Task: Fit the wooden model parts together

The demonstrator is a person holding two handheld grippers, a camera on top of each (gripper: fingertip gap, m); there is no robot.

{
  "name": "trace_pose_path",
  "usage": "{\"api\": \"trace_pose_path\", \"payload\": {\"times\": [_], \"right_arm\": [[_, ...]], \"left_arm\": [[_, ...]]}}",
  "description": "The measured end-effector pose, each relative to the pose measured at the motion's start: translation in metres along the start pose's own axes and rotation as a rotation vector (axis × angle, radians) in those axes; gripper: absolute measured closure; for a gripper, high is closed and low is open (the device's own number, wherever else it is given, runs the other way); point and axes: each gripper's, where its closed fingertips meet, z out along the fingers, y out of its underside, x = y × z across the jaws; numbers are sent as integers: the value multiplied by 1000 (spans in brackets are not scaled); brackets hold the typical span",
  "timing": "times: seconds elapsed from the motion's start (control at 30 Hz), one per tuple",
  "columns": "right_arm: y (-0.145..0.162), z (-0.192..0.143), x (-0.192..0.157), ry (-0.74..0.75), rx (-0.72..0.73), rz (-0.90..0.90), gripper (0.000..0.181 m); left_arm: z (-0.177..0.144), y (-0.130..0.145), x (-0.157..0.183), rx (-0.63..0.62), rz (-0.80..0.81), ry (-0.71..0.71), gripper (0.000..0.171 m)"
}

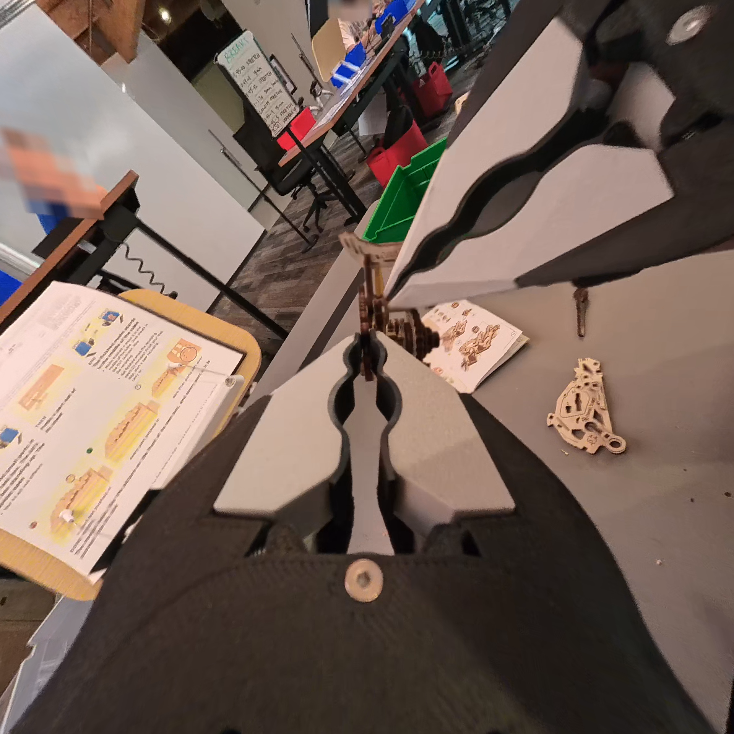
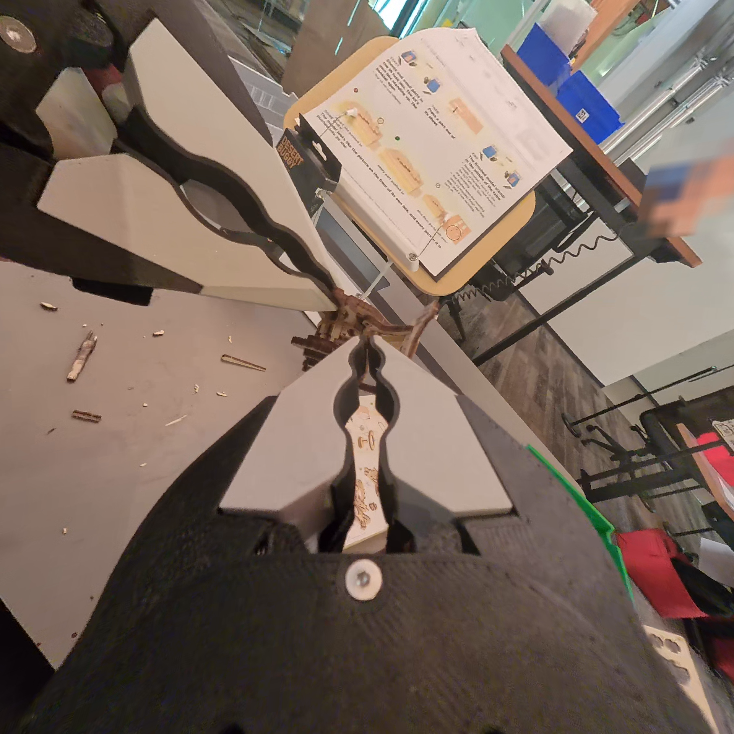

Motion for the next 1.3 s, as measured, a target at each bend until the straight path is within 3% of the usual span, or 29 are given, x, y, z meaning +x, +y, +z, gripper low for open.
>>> {"api": "trace_pose_path", "payload": {"times": [1.3], "right_arm": [[-2,1,0,-24,16,41,181]], "left_arm": [[-6,-4,2,63,59,-62,171]]}}
